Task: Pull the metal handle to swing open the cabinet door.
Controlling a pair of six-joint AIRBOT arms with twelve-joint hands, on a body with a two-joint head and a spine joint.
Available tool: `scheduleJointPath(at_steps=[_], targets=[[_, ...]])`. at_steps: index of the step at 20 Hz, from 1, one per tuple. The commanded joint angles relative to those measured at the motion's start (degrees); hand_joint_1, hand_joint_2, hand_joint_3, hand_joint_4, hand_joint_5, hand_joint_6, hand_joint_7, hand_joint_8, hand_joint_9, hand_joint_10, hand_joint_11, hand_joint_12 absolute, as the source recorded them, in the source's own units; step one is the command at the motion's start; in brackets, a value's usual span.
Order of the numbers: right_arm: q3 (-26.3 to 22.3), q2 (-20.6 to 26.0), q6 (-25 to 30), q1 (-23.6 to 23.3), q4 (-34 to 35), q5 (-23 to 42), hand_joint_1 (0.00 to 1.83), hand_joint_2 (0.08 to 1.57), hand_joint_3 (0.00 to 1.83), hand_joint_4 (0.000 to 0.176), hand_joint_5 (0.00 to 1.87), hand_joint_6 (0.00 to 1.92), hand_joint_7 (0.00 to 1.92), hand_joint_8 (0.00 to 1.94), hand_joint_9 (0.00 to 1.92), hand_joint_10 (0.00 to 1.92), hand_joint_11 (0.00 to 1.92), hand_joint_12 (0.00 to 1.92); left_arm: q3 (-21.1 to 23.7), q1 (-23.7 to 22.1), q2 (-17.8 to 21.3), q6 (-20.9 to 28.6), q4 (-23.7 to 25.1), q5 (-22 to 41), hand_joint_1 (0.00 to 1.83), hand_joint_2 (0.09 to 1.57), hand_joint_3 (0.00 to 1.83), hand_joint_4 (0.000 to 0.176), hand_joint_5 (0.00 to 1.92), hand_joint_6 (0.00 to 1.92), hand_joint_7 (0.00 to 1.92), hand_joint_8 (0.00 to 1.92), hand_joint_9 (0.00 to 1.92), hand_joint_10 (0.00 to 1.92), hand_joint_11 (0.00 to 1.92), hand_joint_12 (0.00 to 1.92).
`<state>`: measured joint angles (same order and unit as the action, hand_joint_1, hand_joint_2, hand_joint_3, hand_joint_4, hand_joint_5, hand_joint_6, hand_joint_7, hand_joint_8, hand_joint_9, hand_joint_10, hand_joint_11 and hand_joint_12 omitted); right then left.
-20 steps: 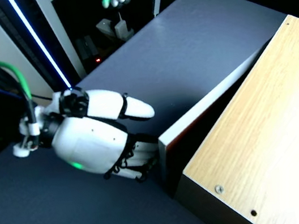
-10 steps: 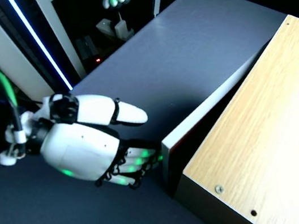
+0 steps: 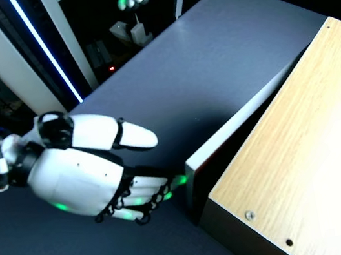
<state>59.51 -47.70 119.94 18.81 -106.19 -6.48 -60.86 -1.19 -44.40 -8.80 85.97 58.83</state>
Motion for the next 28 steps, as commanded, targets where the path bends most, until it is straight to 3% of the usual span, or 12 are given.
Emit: scheduleJointPath(at_steps=[1, 12, 28], targets=[[0.28, 0.84, 0.62, -0.74, -0.5, -0.82, 0.0, 1.57, 0.08, 0.0, 0.37, 0.0, 0.4, 0.0, 0.35, 0.0, 0.0, 0.91, 0.02, -0.55, 0.37, -0.51, -5.57, 1.4, 0.0, 1.57, 0.08, 0.0, 0.39, 0.0, 0.4, 0.0, 0.37, 0.0, 0.02, 0.78], [-0.08, 4.28, 0.61, -1.57, -2.35, 4.45, 0.0, 1.57, 0.08, 0.0, 0.37, 0.0, 0.4, 0.0, 0.35, 0.0, 0.0, 0.92, 0.02, -0.55, 0.37, -0.51, -5.57, 1.4, 0.0, 1.57, 0.07, 0.0, 0.4, 0.0, 0.41, 0.0, 0.37, 0.0, 0.02, 0.78], [4.62, 7.84, 0.52, -4.8, -7.69, 11.05, 0.0, 1.57, 0.08, 0.0, 0.37, 0.0, 0.4, 0.0, 0.36, 0.0, 0.0, 0.94, 0.02, -0.55, 0.37, -0.51, -5.57, 1.4, 0.0, 1.57, 0.08, 0.0, 0.4, 0.0, 0.42, 0.0, 0.38, 0.0, 0.03, 0.79]])
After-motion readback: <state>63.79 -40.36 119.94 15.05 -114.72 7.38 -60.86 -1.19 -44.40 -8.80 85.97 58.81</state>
